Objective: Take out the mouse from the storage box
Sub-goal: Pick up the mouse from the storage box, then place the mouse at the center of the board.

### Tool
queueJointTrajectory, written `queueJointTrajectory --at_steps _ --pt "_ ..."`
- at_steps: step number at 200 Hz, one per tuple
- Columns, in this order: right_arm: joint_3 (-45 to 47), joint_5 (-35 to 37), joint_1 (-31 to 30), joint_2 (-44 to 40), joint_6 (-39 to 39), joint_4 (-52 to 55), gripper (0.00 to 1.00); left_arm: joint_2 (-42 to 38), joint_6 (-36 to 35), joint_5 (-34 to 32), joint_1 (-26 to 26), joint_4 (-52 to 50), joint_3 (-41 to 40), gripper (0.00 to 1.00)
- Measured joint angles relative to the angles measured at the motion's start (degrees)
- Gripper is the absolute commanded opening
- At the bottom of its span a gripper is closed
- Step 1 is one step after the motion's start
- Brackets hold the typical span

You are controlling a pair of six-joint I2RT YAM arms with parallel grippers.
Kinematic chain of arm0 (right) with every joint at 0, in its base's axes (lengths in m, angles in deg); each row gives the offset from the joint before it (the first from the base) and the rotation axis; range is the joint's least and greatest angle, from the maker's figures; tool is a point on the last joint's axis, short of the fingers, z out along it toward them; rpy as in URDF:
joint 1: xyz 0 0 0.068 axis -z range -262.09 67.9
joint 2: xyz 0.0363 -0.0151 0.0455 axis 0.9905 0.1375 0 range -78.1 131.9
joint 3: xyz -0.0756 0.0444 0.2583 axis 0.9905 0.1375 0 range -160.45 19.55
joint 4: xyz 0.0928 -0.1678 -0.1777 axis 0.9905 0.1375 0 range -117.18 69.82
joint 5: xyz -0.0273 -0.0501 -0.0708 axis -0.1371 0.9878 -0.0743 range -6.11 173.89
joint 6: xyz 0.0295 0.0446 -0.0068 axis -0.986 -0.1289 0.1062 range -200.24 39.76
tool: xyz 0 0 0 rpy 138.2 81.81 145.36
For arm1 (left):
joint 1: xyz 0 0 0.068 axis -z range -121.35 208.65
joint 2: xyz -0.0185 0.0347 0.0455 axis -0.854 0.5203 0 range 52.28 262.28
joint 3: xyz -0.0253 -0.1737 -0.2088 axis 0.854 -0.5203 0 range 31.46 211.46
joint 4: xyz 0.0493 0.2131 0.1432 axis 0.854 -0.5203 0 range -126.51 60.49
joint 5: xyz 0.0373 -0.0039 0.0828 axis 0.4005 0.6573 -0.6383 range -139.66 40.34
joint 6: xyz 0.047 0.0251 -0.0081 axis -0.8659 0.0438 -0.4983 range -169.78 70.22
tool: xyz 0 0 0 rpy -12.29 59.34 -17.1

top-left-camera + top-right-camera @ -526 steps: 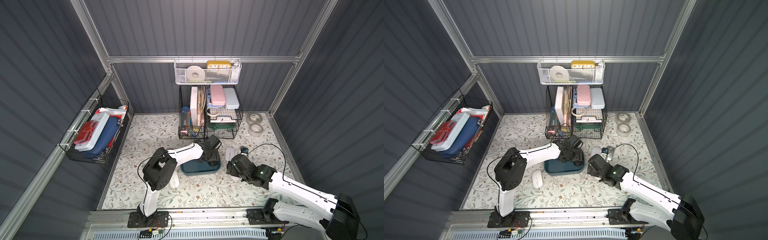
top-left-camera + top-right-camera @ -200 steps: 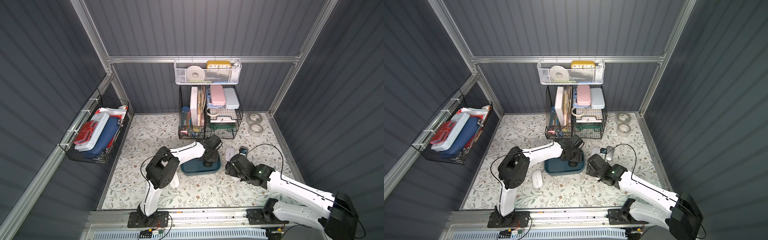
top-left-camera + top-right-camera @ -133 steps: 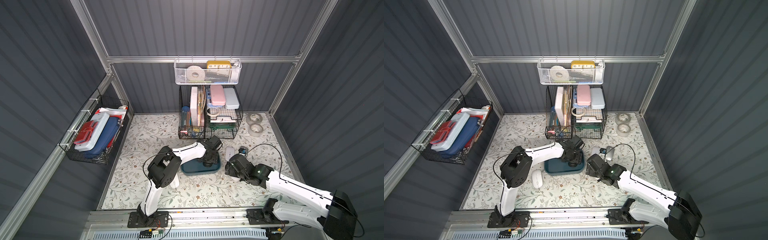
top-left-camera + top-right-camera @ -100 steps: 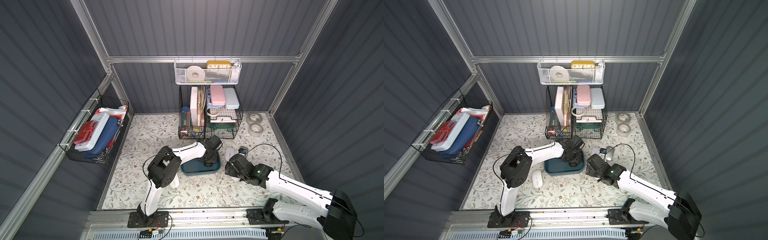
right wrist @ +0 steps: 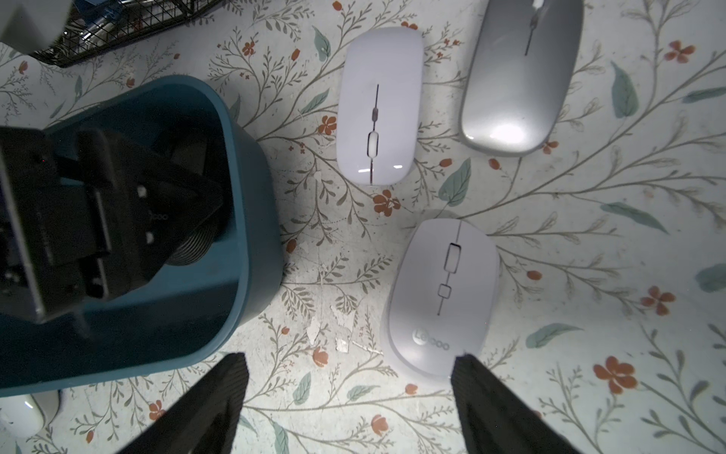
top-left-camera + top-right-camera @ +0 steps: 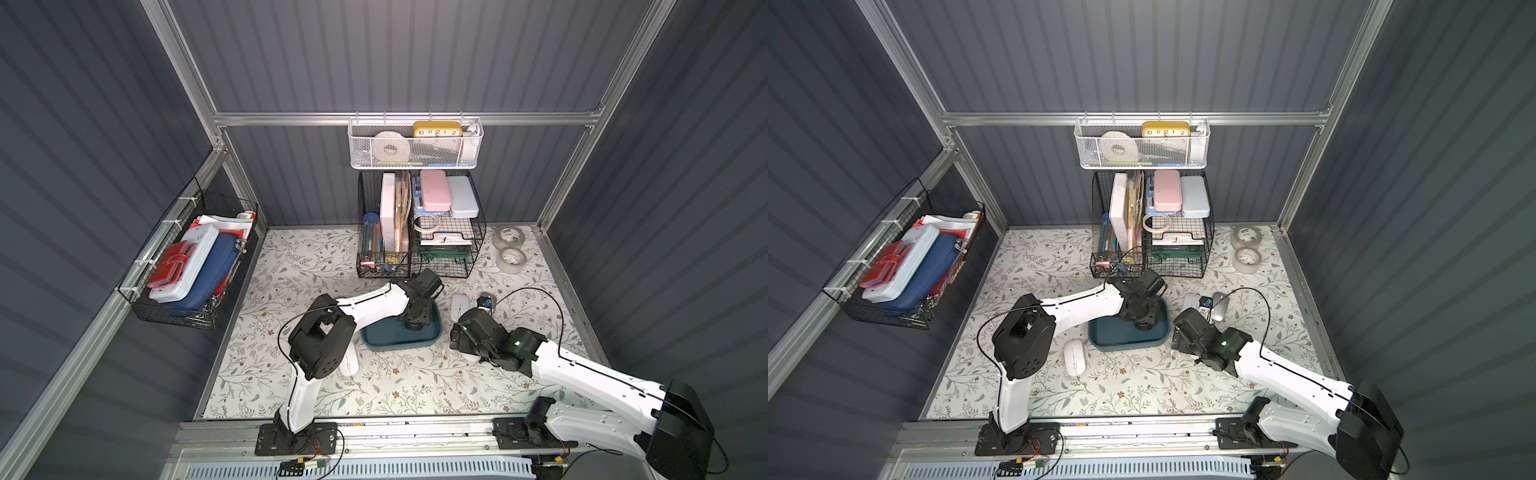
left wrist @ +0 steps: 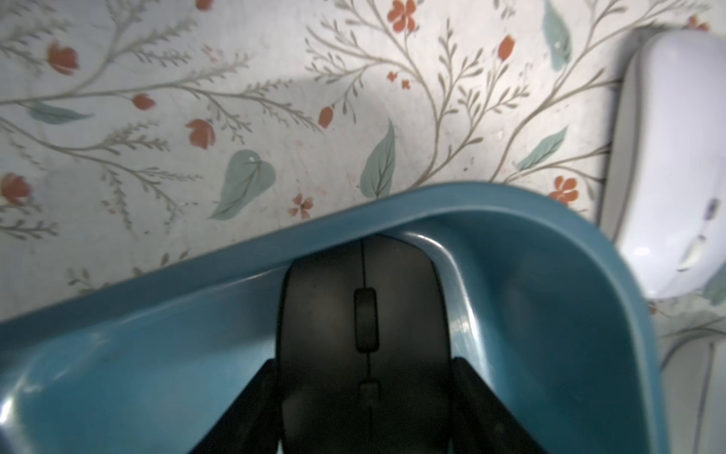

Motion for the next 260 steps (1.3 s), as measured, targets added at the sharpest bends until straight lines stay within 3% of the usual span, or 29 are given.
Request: queueJointTrajectory --at_steps 91,147,260 --pt "0.0 -0.15 0.0 0.0 -0.02 0.02 0.87 -13.62 0.2 -0.02 0.0 -0.37 -8.68 0.61" --pt "0.0 -0.2 0.0 0.0 -0.09 0.02 0.87 -23.5 0.61 -3.91 -0.9 -3.85 -12.92 0.62" --pt "0.0 -0.39 -0.11 0.22 -0.2 0.0 0.86 -48.5 5.18 -8.33 -20.31 -7.72 -35.01 0.63"
